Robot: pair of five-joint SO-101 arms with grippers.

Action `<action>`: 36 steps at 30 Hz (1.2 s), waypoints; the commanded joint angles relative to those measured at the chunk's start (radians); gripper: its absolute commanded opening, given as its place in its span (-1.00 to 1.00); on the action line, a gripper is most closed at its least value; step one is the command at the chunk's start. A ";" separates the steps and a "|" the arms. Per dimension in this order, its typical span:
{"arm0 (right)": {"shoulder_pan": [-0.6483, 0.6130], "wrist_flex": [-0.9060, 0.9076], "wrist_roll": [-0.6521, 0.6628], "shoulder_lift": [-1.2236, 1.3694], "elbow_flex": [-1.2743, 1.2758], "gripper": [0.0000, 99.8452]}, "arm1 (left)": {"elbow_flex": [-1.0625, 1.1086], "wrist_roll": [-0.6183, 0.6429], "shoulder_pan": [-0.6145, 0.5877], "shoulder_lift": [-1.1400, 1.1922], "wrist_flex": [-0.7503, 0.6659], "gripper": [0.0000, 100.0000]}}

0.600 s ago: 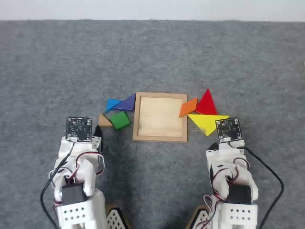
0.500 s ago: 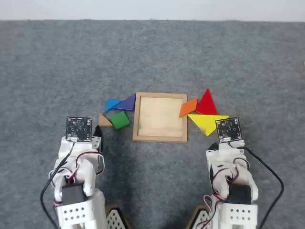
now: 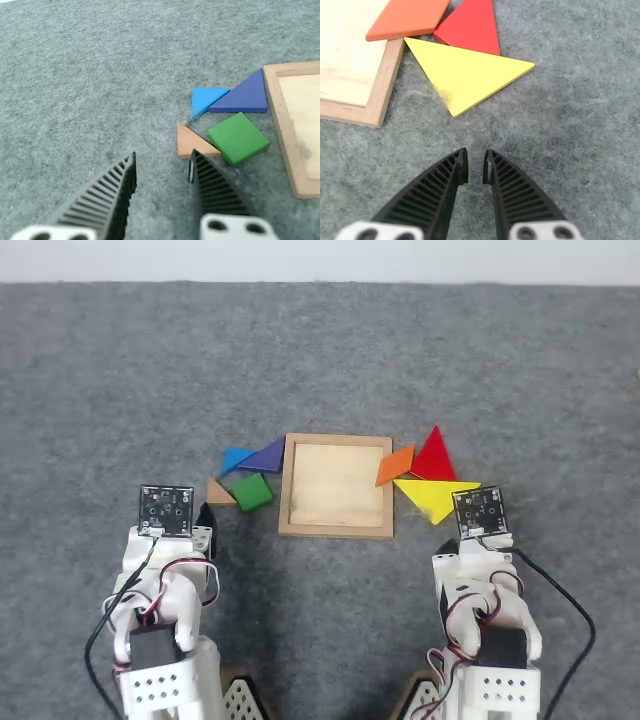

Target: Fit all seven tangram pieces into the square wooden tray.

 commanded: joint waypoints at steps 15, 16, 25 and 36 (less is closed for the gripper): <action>0.013 0.012 0.008 0.005 0.015 -0.87 | -0.007 -0.006 0.000 0.005 0.003 -0.67; 0.013 0.012 0.008 0.005 0.015 -0.87 | -0.007 -0.006 0.000 0.005 0.003 -0.67; 0.013 0.012 0.008 0.005 0.015 -0.87 | -0.007 -0.006 0.000 0.005 0.003 -0.67; 0.076 -0.022 0.014 -0.005 0.006 -0.86 | -0.007 -0.006 0.000 0.005 0.003 -0.67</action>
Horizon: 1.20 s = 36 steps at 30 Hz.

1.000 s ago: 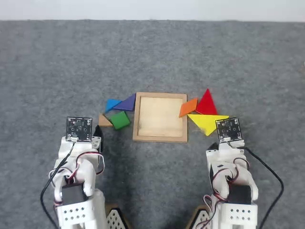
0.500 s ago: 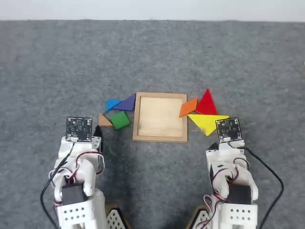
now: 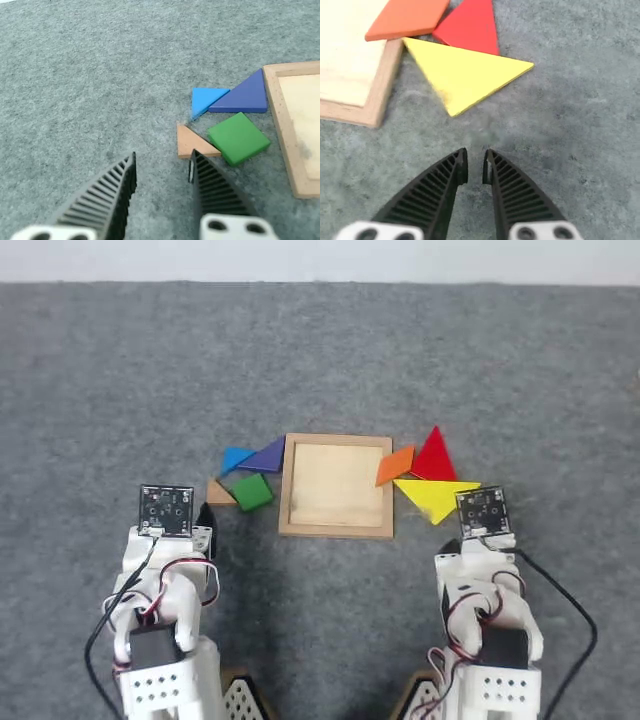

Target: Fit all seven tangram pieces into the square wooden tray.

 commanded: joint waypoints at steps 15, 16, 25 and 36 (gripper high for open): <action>0.064 0.010 0.129 0.177 -0.261 -0.86 | -0.007 -0.006 0.000 0.005 0.003 -0.67; 0.019 0.004 0.129 0.252 -0.304 -0.86 | -0.007 -0.006 0.000 0.005 0.003 -0.67; -0.185 -0.028 0.138 1.234 -0.973 -0.45 | -0.007 -0.006 0.000 0.005 0.003 -0.67; -0.183 0.087 0.545 2.002 -1.542 -0.25 | -0.007 -0.006 0.000 0.005 0.003 -0.67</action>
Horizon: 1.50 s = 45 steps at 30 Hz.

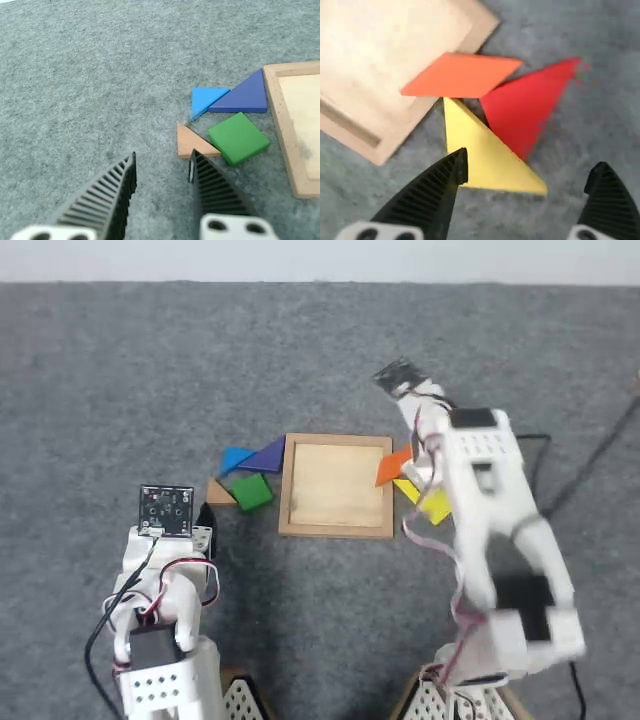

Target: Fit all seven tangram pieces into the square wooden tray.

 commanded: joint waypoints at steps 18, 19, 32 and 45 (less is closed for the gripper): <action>0.145 0.182 0.057 0.163 -0.064 -0.25 | -0.007 -0.006 0.000 0.005 0.003 -0.67; 0.150 0.174 0.051 0.170 -0.058 -0.25 | -0.007 -0.006 0.000 0.005 0.003 -0.67; 0.188 0.223 -0.120 0.176 -0.012 -0.49 | -0.007 -0.006 0.000 0.005 0.003 -0.67; 0.179 0.252 -0.213 0.173 0.002 -0.93 | -0.007 -0.006 0.000 0.005 0.003 -0.67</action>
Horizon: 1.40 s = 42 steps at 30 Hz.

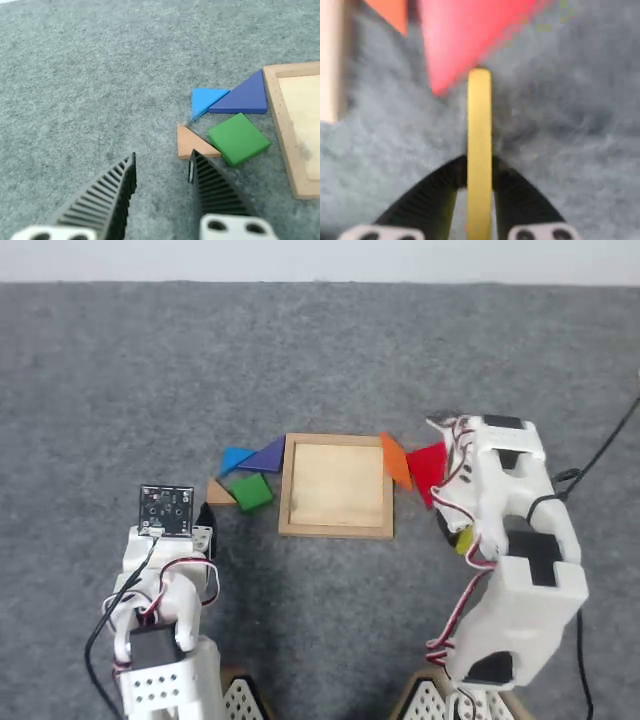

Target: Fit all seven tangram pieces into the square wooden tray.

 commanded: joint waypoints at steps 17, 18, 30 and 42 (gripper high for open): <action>-0.199 0.067 -0.397 -0.351 -0.167 -0.99 | -0.007 -0.006 0.000 0.005 0.003 -0.67; -0.245 0.050 -0.422 -0.351 -0.183 -0.99 | -0.007 -0.006 0.000 0.005 0.003 -0.67; -0.625 -0.061 -0.361 -0.058 -0.489 -0.99 | -0.007 -0.006 0.000 0.005 0.003 -0.67; -0.642 -0.019 -0.052 0.320 -0.749 -0.96 | -0.007 -0.006 0.000 0.005 0.003 -0.67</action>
